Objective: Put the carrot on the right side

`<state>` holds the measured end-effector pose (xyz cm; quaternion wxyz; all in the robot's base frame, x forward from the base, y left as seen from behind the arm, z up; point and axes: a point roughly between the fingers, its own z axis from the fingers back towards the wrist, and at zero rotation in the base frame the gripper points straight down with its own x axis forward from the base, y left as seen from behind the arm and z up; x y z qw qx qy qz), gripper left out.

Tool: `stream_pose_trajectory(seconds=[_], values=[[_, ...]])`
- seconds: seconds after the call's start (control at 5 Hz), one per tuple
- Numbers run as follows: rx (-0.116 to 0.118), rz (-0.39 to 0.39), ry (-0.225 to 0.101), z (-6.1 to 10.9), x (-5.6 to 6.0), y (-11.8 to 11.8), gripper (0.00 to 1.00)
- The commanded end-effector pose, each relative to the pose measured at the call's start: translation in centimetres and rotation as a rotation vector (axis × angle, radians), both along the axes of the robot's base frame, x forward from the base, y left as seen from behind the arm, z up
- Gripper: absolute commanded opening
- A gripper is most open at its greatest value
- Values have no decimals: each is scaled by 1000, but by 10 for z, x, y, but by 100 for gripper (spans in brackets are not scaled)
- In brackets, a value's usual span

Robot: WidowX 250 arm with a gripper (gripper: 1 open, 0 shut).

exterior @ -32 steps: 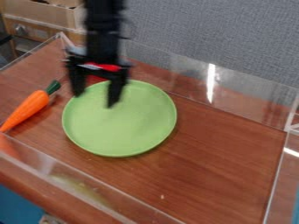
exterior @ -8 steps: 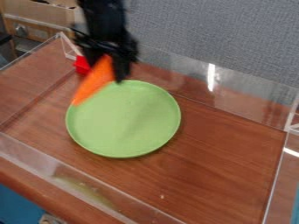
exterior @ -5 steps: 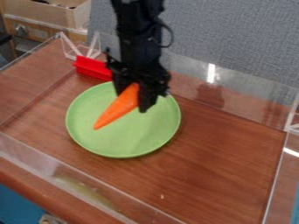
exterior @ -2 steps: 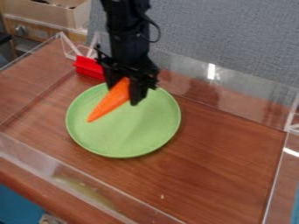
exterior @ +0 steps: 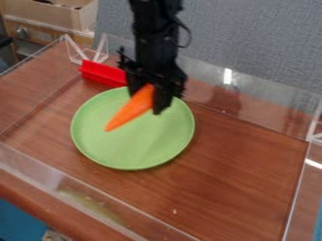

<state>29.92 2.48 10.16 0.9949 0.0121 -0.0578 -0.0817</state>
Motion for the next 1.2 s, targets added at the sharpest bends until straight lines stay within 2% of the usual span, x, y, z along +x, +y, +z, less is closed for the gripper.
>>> stream_pose_trajectory(seconds=[0.0,0.2,0.4,0.8,1.0], values=[[7,41,-49,14,5,22,0],[-1,13,-52,15,6,-1,0],[-6,-39,-54,15,12,-35,0],[14,64,-30,11,0,26,0],[-28,-21,-14,5,-15,-15,0]])
